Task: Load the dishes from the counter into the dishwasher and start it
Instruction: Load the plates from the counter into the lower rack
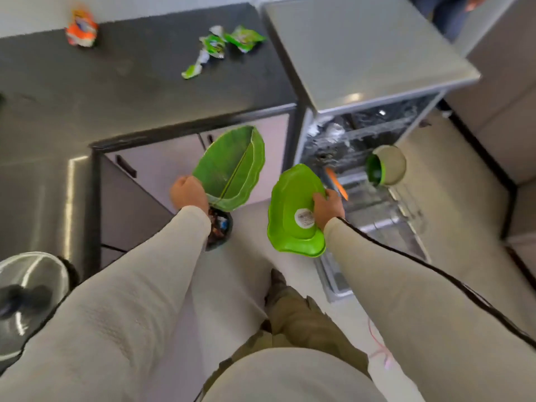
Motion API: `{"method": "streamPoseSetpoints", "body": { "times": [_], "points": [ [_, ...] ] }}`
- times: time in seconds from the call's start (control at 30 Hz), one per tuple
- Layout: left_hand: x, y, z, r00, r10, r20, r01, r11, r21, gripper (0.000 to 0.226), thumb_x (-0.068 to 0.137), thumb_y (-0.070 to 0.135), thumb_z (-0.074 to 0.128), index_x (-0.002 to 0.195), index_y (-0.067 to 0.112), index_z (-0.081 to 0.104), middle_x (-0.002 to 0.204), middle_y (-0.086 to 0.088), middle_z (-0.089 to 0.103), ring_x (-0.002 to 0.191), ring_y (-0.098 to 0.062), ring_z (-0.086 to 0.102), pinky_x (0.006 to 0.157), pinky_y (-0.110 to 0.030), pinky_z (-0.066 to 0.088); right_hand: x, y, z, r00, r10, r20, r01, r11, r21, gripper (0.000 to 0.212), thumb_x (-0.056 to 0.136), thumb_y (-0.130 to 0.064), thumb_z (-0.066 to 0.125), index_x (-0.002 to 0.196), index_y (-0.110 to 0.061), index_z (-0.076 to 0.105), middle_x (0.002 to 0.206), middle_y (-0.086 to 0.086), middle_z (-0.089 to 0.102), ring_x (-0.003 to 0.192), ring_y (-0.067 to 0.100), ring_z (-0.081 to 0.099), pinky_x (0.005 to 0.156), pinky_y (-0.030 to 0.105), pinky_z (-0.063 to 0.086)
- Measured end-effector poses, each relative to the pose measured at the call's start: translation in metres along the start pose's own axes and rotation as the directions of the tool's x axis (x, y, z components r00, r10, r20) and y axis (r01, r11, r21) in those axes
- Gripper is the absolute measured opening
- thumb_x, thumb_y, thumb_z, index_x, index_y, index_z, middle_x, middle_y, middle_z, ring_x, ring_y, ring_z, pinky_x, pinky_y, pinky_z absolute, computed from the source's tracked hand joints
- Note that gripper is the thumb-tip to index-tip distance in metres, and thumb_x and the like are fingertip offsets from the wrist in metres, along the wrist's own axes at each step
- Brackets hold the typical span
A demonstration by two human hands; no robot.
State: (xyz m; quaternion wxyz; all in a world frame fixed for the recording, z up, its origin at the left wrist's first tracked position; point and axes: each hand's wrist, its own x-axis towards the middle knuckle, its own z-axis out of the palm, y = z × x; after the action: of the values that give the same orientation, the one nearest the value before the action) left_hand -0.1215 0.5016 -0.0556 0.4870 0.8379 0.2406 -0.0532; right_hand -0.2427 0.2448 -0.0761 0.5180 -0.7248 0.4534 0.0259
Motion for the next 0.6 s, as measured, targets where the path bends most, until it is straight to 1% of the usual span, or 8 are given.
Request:
{"method": "streamPoseSetpoints", "body": {
  "times": [0.07, 0.13, 0.2, 0.27, 0.33, 0.43, 0.5, 0.6],
  "points": [
    [-0.047, -0.022, 0.027, 0.997, -0.012, 0.074, 0.010, 0.999, 0.031, 0.046, 0.097, 0.024, 0.035, 0.120, -0.005, 0.061, 0.120, -0.026, 0.062, 0.097, -0.039, 0.056, 0.094, -0.037, 0.047, -0.008, 0.048, -0.040, 0.995, 0.061, -0.080, -0.064, 0.997, -0.034, 0.046, 0.098, -0.027, 0.053, 0.139, -0.008, 0.045, 0.135, 0.020, 0.055, 0.124, 0.037, 0.052, 0.099, 0.040, 0.040],
    [-0.090, -0.039, 0.053, 0.989, -0.053, 0.139, 0.049, 0.998, 0.028, 0.053, 0.091, 0.032, 0.037, 0.118, -0.005, 0.063, 0.117, -0.026, 0.064, 0.108, -0.041, 0.061, 0.095, -0.043, 0.051, -0.016, 0.089, -0.076, 0.982, 0.113, -0.154, -0.121, 0.992, -0.045, 0.044, 0.100, -0.020, 0.050, 0.141, -0.007, 0.041, 0.136, 0.023, 0.054, 0.125, 0.040, 0.051, 0.097, 0.040, 0.040],
    [-0.126, -0.051, 0.079, 0.982, -0.109, 0.153, 0.103, 0.994, 0.041, 0.051, 0.087, 0.036, 0.048, 0.110, -0.005, 0.068, 0.108, -0.025, 0.067, 0.103, -0.040, 0.064, 0.091, -0.044, 0.052, -0.020, 0.123, -0.109, 0.961, 0.164, -0.221, -0.181, 0.982, -0.057, 0.044, 0.099, -0.014, 0.048, 0.142, -0.008, 0.040, 0.135, 0.024, 0.054, 0.123, 0.040, 0.052, 0.095, 0.040, 0.041],
    [-0.160, -0.056, 0.106, 0.976, -0.147, 0.163, 0.139, 0.989, 0.060, 0.048, 0.088, 0.038, 0.058, 0.107, -0.004, 0.070, 0.106, -0.027, 0.068, 0.103, -0.042, 0.064, 0.089, -0.045, 0.052, -0.021, 0.154, -0.140, 0.939, 0.215, -0.268, -0.235, 0.971, -0.046, 0.045, 0.097, -0.008, 0.047, 0.142, -0.010, 0.041, 0.132, 0.024, 0.056, 0.121, 0.040, 0.054, 0.093, 0.041, 0.043],
    [-0.192, -0.056, 0.133, 0.973, -0.137, 0.184, 0.120, 0.987, 0.103, 0.042, 0.093, 0.032, 0.061, 0.107, -0.007, 0.070, 0.106, -0.029, 0.067, 0.102, -0.043, 0.063, 0.087, -0.044, 0.048, -0.018, 0.178, -0.170, 0.925, 0.254, -0.284, -0.274, 0.961, -0.031, 0.049, 0.095, -0.005, 0.044, 0.143, -0.014, 0.039, 0.127, 0.018, 0.059, 0.114, 0.036, 0.057, 0.088, 0.040, 0.044],
    [-0.229, -0.050, 0.173, 0.962, -0.127, 0.240, 0.104, 0.989, 0.105, 0.038, 0.094, 0.031, 0.061, 0.100, -0.005, 0.071, 0.098, -0.025, 0.069, 0.094, -0.040, 0.066, 0.085, -0.045, 0.052, -0.009, 0.206, -0.211, 0.924, 0.280, -0.260, -0.301, 0.952, -0.045, 0.050, 0.096, -0.002, 0.040, 0.143, -0.018, 0.040, 0.116, 0.014, 0.059, 0.105, 0.034, 0.058, 0.076, 0.035, 0.041],
    [-0.245, -0.045, 0.204, 0.960, -0.112, 0.257, 0.074, 0.986, 0.153, 0.037, 0.094, 0.035, 0.061, 0.091, -0.001, 0.070, 0.091, -0.023, 0.069, 0.088, -0.040, 0.066, 0.082, -0.046, 0.054, 0.003, 0.214, -0.237, 0.934, 0.246, -0.260, -0.279, 0.955, -0.097, 0.039, 0.097, -0.005, 0.043, 0.134, -0.013, 0.052, 0.116, 0.019, 0.062, 0.107, 0.038, 0.059, 0.077, 0.034, 0.040],
    [-0.264, -0.030, 0.245, 0.957, -0.095, 0.274, 0.055, 0.987, 0.149, 0.032, 0.095, 0.031, 0.062, 0.083, 0.002, 0.068, 0.079, -0.019, 0.065, 0.077, -0.037, 0.063, 0.073, -0.039, 0.050, 0.038, 0.221, -0.266, 0.957, 0.193, -0.217, -0.231, 0.958, -0.169, 0.017, 0.099, -0.015, 0.048, 0.105, -0.008, 0.062, 0.106, 0.021, 0.064, 0.100, 0.039, 0.061, 0.075, 0.033, 0.040]
  ]
}}
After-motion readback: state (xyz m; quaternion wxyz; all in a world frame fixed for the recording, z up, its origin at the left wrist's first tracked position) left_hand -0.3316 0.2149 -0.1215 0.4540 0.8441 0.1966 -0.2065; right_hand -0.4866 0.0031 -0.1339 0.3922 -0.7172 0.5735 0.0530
